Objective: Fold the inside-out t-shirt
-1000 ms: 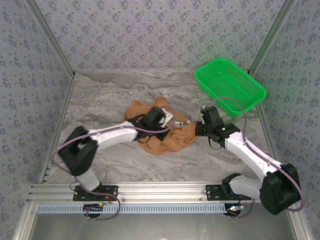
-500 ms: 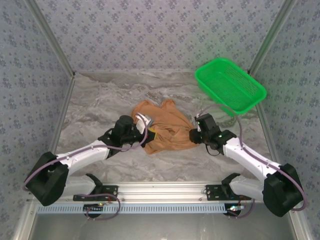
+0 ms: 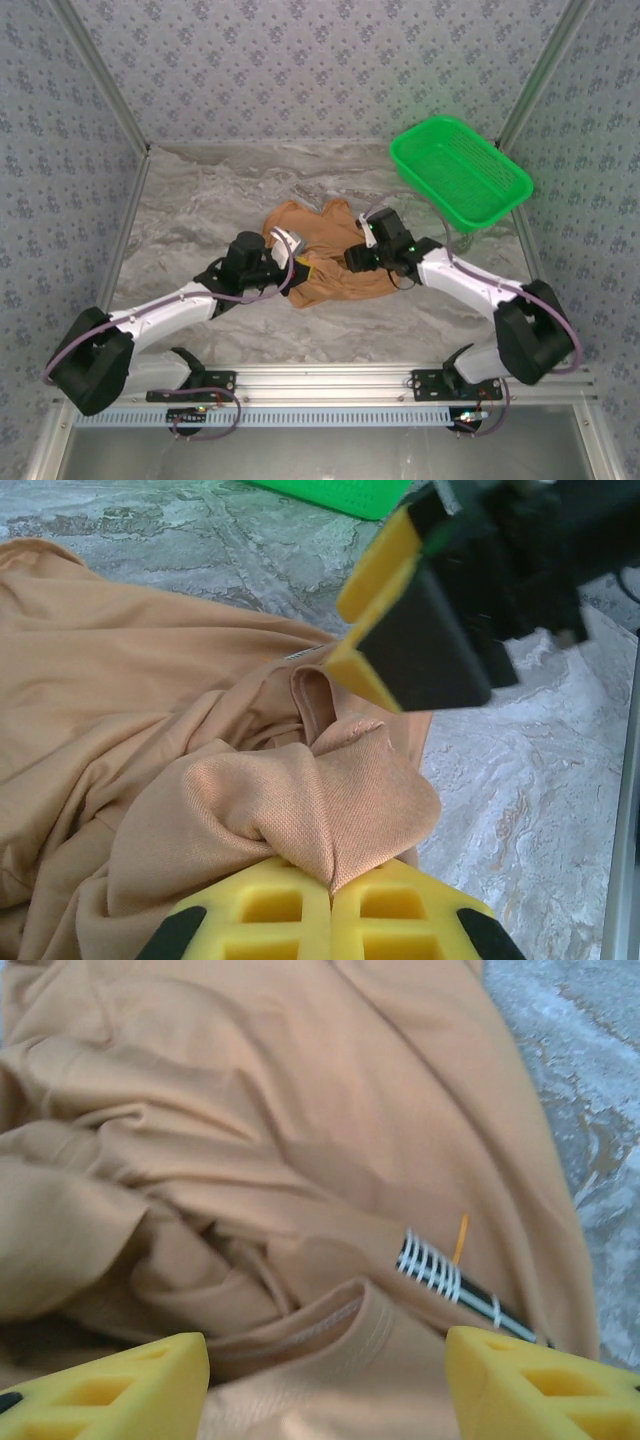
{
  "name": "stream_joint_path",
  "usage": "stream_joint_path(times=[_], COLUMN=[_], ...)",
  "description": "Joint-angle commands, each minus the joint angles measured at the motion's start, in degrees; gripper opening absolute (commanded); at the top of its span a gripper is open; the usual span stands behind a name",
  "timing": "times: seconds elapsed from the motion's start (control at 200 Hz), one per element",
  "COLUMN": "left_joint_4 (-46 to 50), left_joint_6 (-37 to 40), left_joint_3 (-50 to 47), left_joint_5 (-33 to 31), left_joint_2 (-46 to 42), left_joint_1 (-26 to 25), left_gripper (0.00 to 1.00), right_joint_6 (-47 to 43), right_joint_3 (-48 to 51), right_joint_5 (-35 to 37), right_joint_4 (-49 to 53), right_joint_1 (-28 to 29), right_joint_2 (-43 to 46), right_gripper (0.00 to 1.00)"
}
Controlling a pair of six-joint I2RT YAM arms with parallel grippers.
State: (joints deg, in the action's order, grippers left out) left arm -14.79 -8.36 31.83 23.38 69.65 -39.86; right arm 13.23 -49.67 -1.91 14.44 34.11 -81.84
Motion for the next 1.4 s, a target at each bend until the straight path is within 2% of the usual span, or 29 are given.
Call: stream_joint_path(times=[0.0, 0.23, 0.27, 0.395, 0.505, 0.6, 0.779, 0.964, 1.124, 1.199, 1.299, 1.394], left_joint_4=[0.0, 0.6, 0.6, 1.1, 1.5, 1.5, 3.6, 9.2, 12.9, 13.5, 11.6, 7.5], left_joint_6=[1.3, 1.6, 1.6, 1.7, 1.6, 1.8, 4.2, 9.9, 10.2, 10.5, 9.6, 7.2], left_joint_3=[-0.1, 0.0, -0.1, -0.4, -0.3, 0.4, 4.8, 5.7, 7.5, 8.6, 9.0, 9.5], left_joint_5=[0.8, 0.3, 0.1, -0.9, -2.5, -2.6, 1.6, 1.1, 2.7, 2.9, 3.7, 3.8], left_joint_2=[-1.3, -1.4, -1.4, -1.7, -2.8, -4.4, -4.8, 1.6, 8.6, 9.7, 9.7, 10.6], left_joint_1=[-0.1, -0.1, 0.0, -0.1, 0.0, 0.0, -0.4, -8.0, -12.7, -13.4, -13.7, -13.8], left_gripper=[0.00, 0.00, 0.00, 0.00, 0.00, 0.00, 0.00, 0.05, 0.20, 0.32, 0.45, 0.51], right_joint_6=[0.6, 4.4, 5.0, 5.2, 3.4, 1.1, -1.0, 0.5, 5.1, 7.6, 9.7, 11.1], right_joint_3=[-3.7, -3.8, -3.7, -4.5, -5.9, -8.0, -13.4, -7.1, 2.1, 6.5, 11.0, 13.8], right_joint_5=[1.1, -1.2, -1.4, -0.7, 2.3, 4.1, 2.9, 2.6, 4.2, 3.9, 3.6, 3.7], right_joint_4=[3.9, 5.3, 4.9, 5.2, 8.2, 11.4, 11.9, 7.7, 9.4, 9.0, 7.9, 7.5], right_joint_1=[-0.7, -1.6, -1.6, -1.8, -3.1, -5.2, -7.3, -8.0, -9.0, -9.1, -9.1, -9.1], right_joint_2=[-4.6, -8.6, -9.5, -10.0, -4.2, 3.7, 15.4, 22.6, 25.0, 25.7, 26.1, 26.3], right_gripper=[0.63, 0.57, 0.52, 0.27, 0.10, 0.02, 0.00, 0.00, 0.00, 0.00, 0.00, 0.00])
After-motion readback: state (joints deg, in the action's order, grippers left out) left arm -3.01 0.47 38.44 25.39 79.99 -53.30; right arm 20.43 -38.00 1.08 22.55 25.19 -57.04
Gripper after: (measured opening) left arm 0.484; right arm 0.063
